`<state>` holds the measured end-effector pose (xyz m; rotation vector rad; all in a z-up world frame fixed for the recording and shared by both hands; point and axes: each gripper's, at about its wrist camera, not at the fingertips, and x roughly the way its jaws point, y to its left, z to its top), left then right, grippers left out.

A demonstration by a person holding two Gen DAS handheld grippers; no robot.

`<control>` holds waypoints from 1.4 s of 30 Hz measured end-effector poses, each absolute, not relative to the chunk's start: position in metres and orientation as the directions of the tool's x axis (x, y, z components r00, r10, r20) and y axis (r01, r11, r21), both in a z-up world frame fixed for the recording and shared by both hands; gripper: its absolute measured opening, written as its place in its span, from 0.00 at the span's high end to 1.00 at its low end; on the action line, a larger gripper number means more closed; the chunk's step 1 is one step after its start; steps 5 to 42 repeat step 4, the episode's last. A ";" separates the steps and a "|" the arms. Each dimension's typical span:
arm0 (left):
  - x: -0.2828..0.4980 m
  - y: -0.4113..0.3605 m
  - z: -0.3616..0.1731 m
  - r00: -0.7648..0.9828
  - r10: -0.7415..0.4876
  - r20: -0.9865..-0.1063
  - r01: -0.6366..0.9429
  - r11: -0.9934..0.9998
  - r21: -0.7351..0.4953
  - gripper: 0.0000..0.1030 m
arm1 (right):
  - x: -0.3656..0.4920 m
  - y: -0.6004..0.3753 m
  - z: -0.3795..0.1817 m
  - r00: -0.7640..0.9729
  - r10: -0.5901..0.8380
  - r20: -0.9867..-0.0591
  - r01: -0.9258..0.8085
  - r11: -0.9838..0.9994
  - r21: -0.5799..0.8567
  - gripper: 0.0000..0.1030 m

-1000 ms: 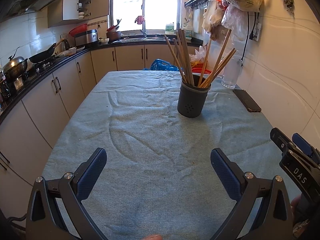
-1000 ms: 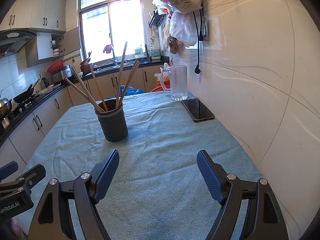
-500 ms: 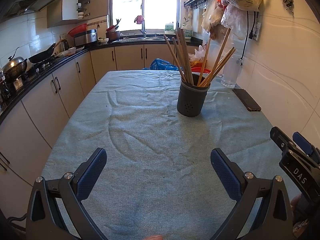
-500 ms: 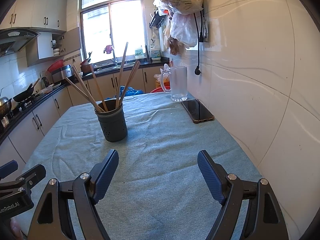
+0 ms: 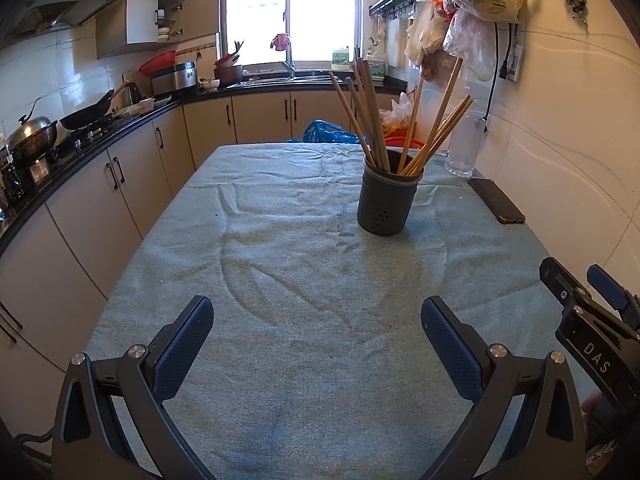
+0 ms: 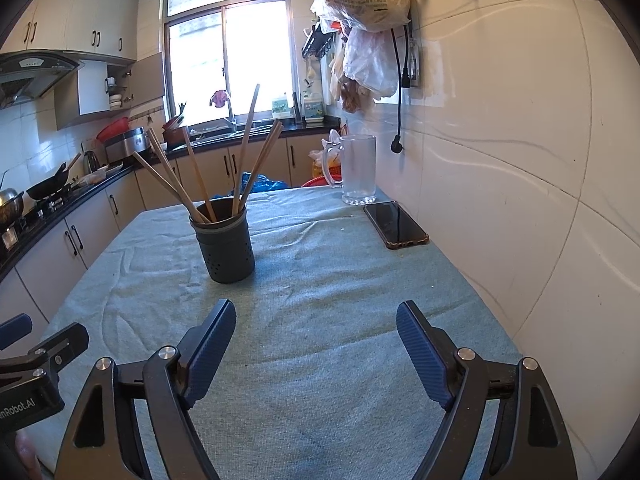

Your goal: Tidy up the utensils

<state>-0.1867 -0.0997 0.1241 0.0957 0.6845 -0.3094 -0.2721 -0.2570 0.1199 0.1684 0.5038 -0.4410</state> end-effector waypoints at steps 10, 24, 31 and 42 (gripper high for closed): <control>-0.185 -0.101 0.124 0.726 -0.249 -0.641 0.317 0.948 -0.010 0.00 | -0.268 -0.257 0.117 0.779 -0.354 -0.518 0.437 0.899 0.042 0.15; -0.185 -0.101 0.124 0.726 -0.249 -0.641 0.317 0.948 -0.010 0.00 | -0.268 -0.257 0.117 0.779 -0.354 -0.518 0.437 0.899 0.042 0.15; -0.185 -0.101 0.124 0.726 -0.249 -0.641 0.317 0.948 -0.010 0.00 | -0.268 -0.257 0.117 0.779 -0.354 -0.518 0.437 0.899 0.042 0.15; -0.185 -0.101 0.124 0.726 -0.249 -0.641 0.317 0.948 -0.010 0.00 | -0.268 -0.257 0.117 0.779 -0.354 -0.518 0.437 0.899 0.042 0.15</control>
